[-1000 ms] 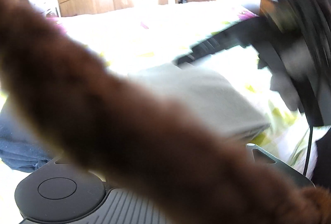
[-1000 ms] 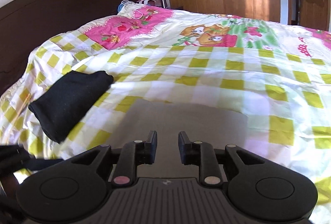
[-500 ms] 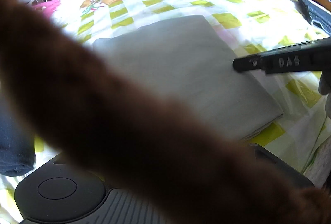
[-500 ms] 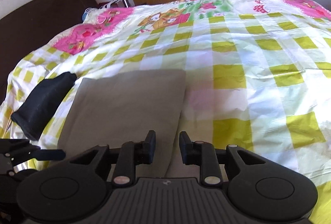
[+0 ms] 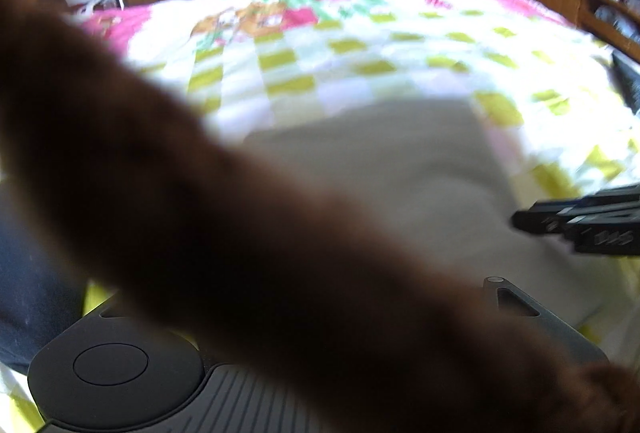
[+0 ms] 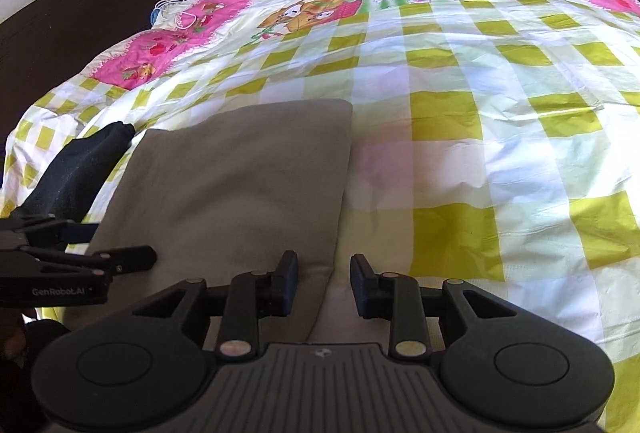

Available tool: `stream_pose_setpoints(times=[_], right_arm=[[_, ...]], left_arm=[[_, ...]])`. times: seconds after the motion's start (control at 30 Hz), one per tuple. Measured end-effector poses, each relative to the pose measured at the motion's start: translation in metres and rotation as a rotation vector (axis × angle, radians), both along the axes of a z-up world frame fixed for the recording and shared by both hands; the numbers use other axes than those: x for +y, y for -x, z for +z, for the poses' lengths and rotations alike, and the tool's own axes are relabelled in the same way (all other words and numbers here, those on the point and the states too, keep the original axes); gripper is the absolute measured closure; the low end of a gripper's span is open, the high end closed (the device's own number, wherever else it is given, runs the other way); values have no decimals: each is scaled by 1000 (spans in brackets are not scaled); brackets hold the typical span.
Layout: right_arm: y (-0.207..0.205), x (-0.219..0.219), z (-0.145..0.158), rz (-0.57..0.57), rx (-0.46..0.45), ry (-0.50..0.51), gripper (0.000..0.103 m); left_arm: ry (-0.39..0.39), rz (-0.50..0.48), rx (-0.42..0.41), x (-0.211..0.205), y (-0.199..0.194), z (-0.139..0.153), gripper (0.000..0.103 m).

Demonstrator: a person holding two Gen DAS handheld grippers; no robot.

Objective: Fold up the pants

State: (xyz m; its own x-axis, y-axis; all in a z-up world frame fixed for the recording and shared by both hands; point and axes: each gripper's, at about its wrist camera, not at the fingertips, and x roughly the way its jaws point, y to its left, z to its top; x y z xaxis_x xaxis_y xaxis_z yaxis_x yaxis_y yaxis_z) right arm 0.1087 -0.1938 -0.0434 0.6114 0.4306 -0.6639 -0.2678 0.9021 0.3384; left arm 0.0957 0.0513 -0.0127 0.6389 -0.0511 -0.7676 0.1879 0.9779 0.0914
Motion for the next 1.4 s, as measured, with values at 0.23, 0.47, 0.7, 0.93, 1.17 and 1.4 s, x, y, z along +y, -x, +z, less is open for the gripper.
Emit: stream_pose_setpoints(times=[0.23,0.47,0.7,0.93,1.17,1.4], right_arm=[[-20,11,-8,66,13,-12,52],[-34,3,-13,71,29,-88,50],[-36,-5,-13,65,30,-96,50],[-48,3,-19,97,95,-170,59],[-66,-22,-10,-22,68,-161,75],[-56,-32,3,-99,10,-39,72]], left_arm=[[89,26,-18,23,4,8,33],[125,1,5,20,-12,-7,30],[150,-39,31,13,-16,-12,29],[202,-39,51,19,-19,-14,28],[189,-91,20,-3,-33,-13,28],[141,-145,-21,-42,-65,-16,24]])
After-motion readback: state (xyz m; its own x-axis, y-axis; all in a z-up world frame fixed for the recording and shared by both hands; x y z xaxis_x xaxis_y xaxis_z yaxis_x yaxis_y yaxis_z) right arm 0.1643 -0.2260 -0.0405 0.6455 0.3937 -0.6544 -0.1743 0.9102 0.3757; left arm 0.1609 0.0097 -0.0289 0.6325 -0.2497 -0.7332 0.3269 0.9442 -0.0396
